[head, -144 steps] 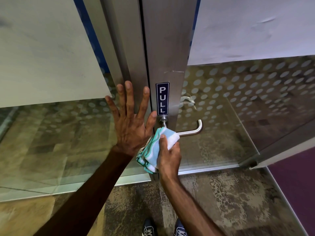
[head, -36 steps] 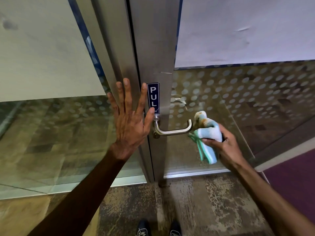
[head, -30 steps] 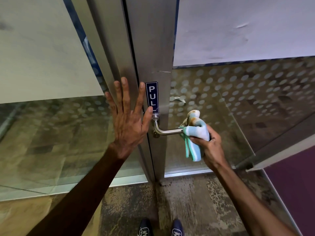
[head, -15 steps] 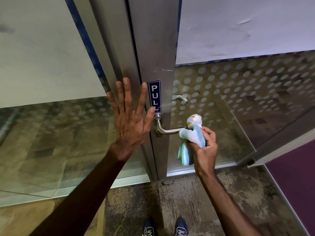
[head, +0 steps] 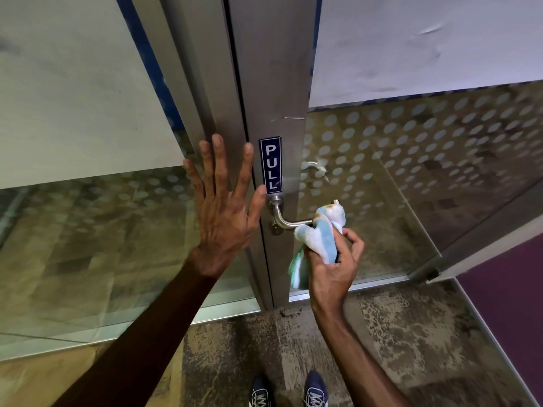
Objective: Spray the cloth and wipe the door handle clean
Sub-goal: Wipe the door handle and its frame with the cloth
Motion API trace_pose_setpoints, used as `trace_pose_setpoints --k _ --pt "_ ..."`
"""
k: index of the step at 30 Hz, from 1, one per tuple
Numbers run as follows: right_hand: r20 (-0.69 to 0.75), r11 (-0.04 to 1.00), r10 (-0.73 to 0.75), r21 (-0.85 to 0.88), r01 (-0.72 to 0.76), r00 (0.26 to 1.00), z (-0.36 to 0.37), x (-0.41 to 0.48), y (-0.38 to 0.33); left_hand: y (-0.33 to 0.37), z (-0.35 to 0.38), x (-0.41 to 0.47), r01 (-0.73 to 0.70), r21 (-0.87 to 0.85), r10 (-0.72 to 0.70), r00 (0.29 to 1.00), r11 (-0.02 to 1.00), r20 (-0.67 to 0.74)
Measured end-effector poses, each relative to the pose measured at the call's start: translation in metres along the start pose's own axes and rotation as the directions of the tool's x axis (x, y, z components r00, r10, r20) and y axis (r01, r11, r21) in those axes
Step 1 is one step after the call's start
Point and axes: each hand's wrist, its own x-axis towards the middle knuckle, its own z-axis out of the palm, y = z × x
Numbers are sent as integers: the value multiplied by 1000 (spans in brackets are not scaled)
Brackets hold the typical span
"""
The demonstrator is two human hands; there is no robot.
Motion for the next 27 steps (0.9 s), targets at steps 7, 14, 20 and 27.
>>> trace_pose_setpoints --k 7,14,20,27 --pt "-3 999 -30 -13 30 1000 6 -11 -3 -1 0 -1 -12 -4 12 1000 1000 6" --pt "45 998 -60 -2 60 997 26 -35 -10 1 -2 0 -13 -7 13 1000 1000 10" --pt "98 997 -82 3 82 992 29 -41 -6 -1 -3 3 -12 5 12 1000 1000 8" --pt "216 992 -123 -16 129 969 29 -48 0 1 -6 6 -20 3 20 1000 1000 -4"
